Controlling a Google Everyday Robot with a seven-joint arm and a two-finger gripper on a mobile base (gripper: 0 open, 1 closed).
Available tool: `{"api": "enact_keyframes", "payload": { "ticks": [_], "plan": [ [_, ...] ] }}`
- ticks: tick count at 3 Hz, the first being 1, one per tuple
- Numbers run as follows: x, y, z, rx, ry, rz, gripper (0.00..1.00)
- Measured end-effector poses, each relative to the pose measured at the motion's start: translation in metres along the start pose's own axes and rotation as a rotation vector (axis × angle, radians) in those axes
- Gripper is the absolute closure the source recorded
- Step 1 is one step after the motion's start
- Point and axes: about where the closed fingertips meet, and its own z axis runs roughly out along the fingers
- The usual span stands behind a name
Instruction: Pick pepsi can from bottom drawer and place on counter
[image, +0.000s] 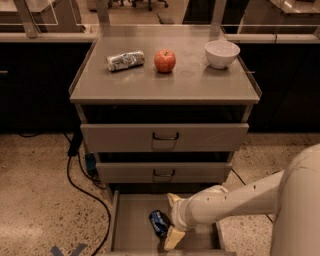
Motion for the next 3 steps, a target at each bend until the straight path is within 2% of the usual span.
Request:
{"api": "enact_keyframes", "payload": {
  "ticks": [1,2,3],
  "plan": [
    [0.016,0.001,0.009,-0.012,-0.014,0.023,0.00],
    [0.041,0.002,0.018,-0.015,0.028,0.003,0.00],
    [0.051,-0.003,0.060,-0.058,0.080,-0.024,0.00]
  ]
}}
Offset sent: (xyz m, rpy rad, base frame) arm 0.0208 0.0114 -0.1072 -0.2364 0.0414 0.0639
